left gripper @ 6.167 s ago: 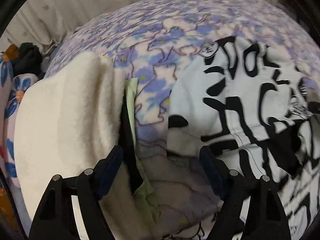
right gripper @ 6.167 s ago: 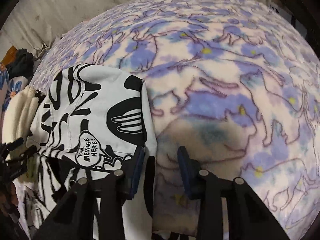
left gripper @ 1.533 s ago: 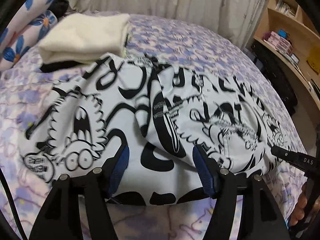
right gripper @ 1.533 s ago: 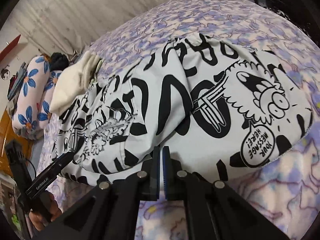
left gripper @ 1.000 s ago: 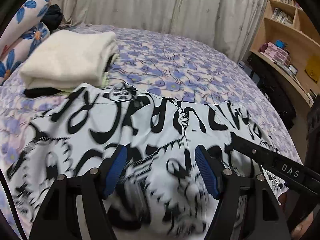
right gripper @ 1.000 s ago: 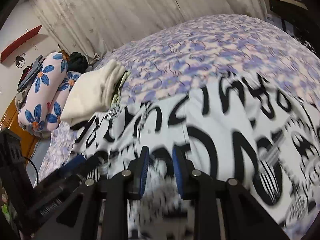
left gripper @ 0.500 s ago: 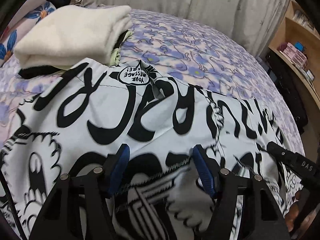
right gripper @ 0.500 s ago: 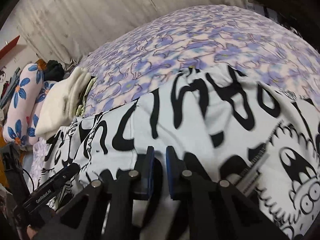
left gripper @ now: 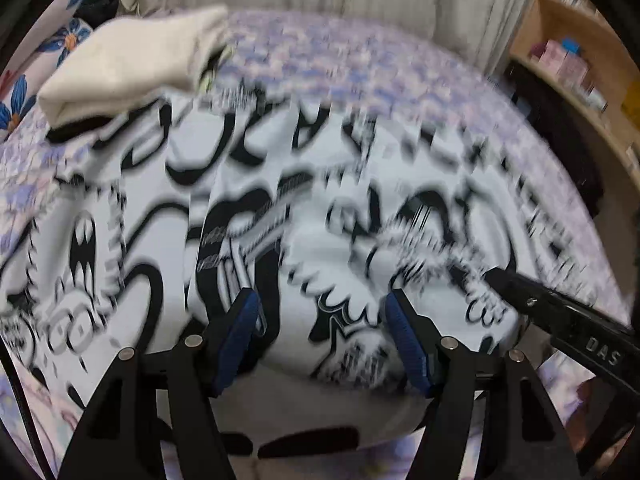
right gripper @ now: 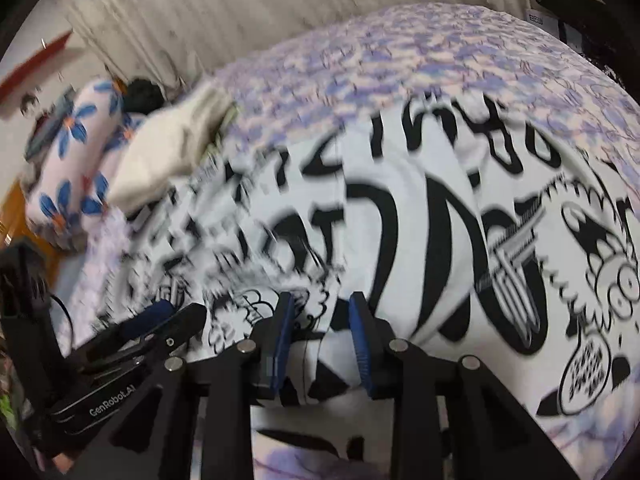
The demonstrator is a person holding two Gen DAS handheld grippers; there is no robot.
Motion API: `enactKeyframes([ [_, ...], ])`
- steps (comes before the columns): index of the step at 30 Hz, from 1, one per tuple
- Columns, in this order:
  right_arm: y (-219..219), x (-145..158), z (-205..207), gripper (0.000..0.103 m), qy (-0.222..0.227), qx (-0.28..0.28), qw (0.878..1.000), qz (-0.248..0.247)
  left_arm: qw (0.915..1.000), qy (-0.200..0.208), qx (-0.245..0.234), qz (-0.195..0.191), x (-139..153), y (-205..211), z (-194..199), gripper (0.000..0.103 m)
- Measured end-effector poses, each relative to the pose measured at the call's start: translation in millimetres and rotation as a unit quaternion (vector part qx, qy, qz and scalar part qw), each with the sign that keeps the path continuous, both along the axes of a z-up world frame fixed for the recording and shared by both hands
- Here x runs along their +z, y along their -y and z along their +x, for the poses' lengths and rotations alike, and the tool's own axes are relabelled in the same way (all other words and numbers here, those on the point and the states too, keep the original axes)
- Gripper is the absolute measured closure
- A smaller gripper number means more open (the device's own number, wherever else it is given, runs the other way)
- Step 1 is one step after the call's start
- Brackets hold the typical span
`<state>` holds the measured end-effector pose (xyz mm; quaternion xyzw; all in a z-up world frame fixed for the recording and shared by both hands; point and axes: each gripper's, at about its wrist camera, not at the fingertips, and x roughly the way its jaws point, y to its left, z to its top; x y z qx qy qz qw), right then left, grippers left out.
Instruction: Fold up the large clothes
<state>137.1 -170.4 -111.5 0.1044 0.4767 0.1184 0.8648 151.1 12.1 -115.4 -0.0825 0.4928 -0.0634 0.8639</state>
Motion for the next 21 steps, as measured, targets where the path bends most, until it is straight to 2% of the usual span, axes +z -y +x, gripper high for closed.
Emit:
enactKeyframes([
  [5, -6, -4, -17, 0.075, 0.002, 0.003, 0.999, -0.040, 0.9992, 0.009, 0.000, 0.040, -4, 9, -15, 0.038],
  [14, -2, 4, -39, 0.074, -0.018, -0.010, 0.999, -0.032, 0.9996, 0.006, 0.011, 0.027, 15, -1, -41, 0.038],
  [18, -5, 12, -60, 0.074, -0.021, -0.004, 0.999, -0.027, 0.9994, 0.013, 0.013, 0.029, 31, -7, -63, 0.038],
  [21, -10, 18, -78, 0.074, -0.018, 0.003, 0.999, -0.029, 0.9992, 0.023, 0.015, 0.031, 43, -15, -82, 0.034],
])
